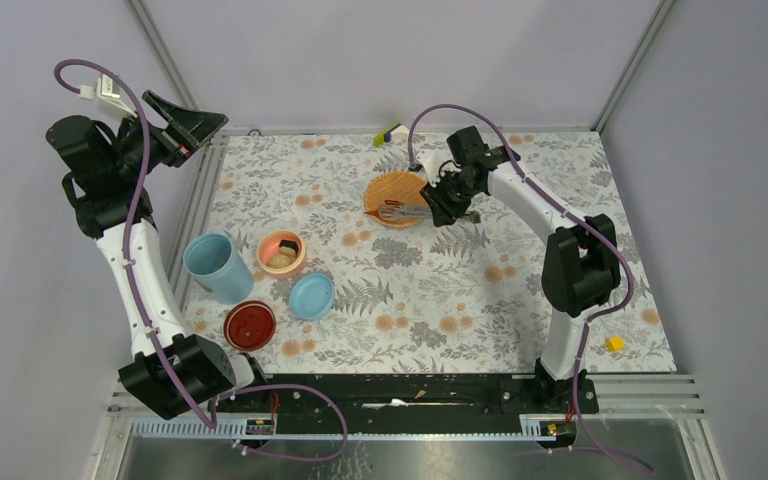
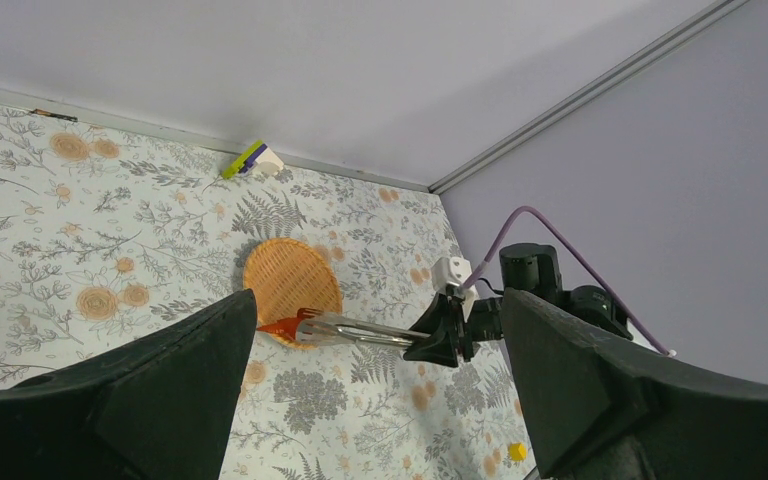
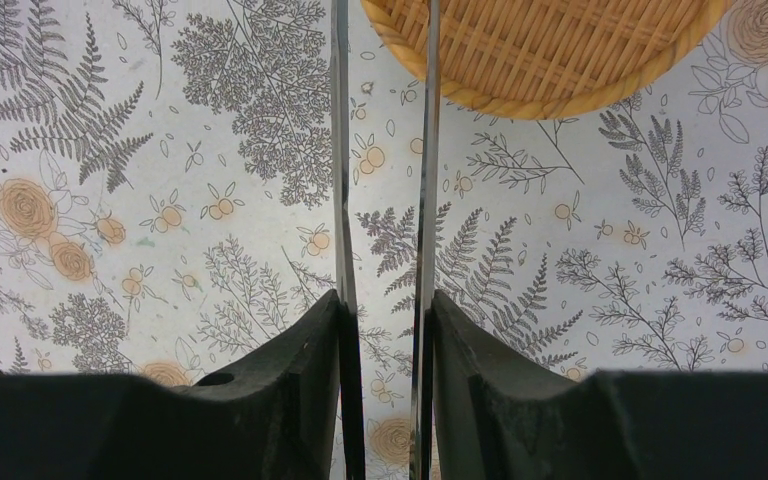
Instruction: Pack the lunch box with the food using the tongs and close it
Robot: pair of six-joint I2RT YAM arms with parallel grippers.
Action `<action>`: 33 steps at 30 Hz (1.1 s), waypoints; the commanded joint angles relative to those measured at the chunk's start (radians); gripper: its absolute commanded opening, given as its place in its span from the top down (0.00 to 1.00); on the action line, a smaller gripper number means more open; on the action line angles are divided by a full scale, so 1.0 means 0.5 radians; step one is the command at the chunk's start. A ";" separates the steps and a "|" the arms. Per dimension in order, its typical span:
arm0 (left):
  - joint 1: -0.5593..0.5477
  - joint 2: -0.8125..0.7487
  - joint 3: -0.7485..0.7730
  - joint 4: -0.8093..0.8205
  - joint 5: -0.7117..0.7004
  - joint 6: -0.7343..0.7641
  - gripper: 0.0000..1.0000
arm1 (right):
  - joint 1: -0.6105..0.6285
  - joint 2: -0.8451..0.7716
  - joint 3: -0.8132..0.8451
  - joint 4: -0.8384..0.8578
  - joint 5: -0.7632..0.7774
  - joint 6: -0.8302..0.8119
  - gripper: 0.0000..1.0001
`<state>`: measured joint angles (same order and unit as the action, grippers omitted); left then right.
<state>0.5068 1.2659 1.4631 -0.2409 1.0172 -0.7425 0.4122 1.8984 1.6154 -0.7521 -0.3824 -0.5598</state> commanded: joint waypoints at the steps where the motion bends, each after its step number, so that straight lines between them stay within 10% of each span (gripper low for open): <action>1: -0.007 0.002 -0.002 0.095 0.037 -0.009 0.01 | -0.008 -0.051 0.118 -0.002 -0.016 0.039 0.74; 33: -0.007 0.013 0.004 0.096 0.040 -0.021 0.01 | -0.051 -0.109 0.243 0.028 0.007 0.061 0.97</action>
<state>0.5068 1.2736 1.4631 -0.2375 1.0172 -0.7425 0.3908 1.8973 1.6783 -0.7517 -0.3775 -0.5400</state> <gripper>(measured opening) 0.989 0.403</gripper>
